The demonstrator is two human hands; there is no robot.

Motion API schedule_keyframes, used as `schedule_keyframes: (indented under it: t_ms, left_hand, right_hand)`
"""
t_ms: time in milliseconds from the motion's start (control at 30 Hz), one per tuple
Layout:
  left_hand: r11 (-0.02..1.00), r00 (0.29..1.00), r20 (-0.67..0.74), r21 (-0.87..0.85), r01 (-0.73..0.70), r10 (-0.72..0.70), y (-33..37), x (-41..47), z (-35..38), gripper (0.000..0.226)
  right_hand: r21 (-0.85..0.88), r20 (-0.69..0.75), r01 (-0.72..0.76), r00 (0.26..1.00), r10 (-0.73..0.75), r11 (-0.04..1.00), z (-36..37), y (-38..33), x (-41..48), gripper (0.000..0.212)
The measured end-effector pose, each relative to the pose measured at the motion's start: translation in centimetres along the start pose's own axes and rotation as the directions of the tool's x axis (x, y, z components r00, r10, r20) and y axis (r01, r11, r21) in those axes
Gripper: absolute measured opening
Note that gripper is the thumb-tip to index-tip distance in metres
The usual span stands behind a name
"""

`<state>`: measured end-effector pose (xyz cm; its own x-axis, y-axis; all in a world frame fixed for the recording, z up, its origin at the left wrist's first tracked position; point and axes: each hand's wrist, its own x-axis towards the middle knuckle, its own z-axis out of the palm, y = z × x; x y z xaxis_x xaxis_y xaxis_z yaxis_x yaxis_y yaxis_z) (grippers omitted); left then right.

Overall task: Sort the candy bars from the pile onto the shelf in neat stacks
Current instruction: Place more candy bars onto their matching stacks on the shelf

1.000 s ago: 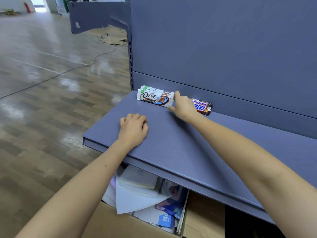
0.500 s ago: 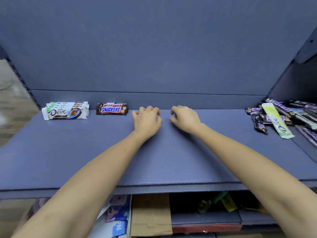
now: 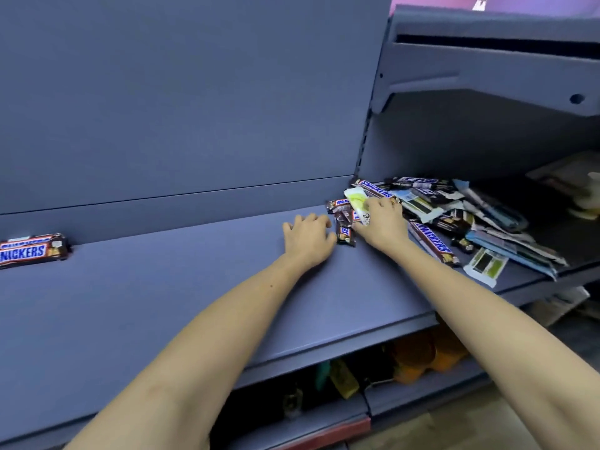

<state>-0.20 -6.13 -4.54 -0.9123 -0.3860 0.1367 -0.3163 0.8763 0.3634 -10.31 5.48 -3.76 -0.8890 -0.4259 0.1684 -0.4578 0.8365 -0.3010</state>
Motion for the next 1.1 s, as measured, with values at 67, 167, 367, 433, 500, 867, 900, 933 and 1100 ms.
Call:
schedule_keyframes:
  t_ms: [67, 167, 367, 433, 500, 867, 900, 933, 1100]
  left_hand:
    - [0.999, 1.000, 0.001, -0.017, 0.028, -0.028, 1.4, 1.0, 0.9, 0.034]
    - [0.996, 0.998, 0.005, -0.071, 0.060, -0.060, 2.7, 2.6, 1.8, 0.041]
    - [0.993, 0.998, 0.026, -0.096, 0.064, -0.062, 4.4, 4.7, 3.0, 0.046]
    - [0.996, 0.997, 0.021, -0.042, 0.079, -0.078, 4.8, 5.0, 3.2, 0.044]
    - [0.996, 0.997, -0.012, 0.033, 0.082, -0.081, 5.1, 5.1, 3.3, 0.042]
    - [0.992, 0.970, -0.225, 0.066, 0.103, -0.086, -2.3, 2.4, -1.0, 0.029]
    - [0.988, 0.961, -0.239, 0.026, 0.152, -0.141, -3.7, 1.7, -1.5, 0.028]
    - [0.980, 0.948, -0.250, -0.009, 0.199, -0.195, -5.1, 0.9, -2.0, 0.028]
    - [0.919, 0.874, -0.297, -0.030, 0.393, -0.384, -12.1, -4.3, -4.6, 0.026]
  right_hand:
    - [0.019, 0.064, -0.018, 0.998, 0.016, 1.000, -0.2, 1.5, 0.5, 0.060]
    - [0.036, 0.087, 0.039, 0.995, -0.042, 0.999, -0.3, 2.6, 1.1, 0.061]
    - [0.063, 0.108, 0.104, 0.988, -0.111, 0.993, -0.9, 4.0, 1.3, 0.069]
    - [0.073, 0.088, 0.100, 0.990, -0.106, 0.992, -1.0, 4.4, 1.5, 0.064]
    - [0.094, 0.072, 0.092, 0.992, -0.099, 0.991, -1.1, 4.5, 1.8, 0.059]
    - [0.370, -0.069, 0.210, 0.978, -0.198, 0.905, -1.8, 0.0, 2.2, 0.052]
    - [0.381, -0.058, 0.223, 0.974, -0.217, 0.897, -1.5, -1.1, 2.3, 0.051]
    - [0.385, -0.037, 0.243, 0.968, -0.249, 0.890, -1.1, -2.4, 2.3, 0.050]
    - [0.361, 0.147, 0.344, 0.897, -0.417, 0.867, 1.9, -10.2, 0.9, 0.064]
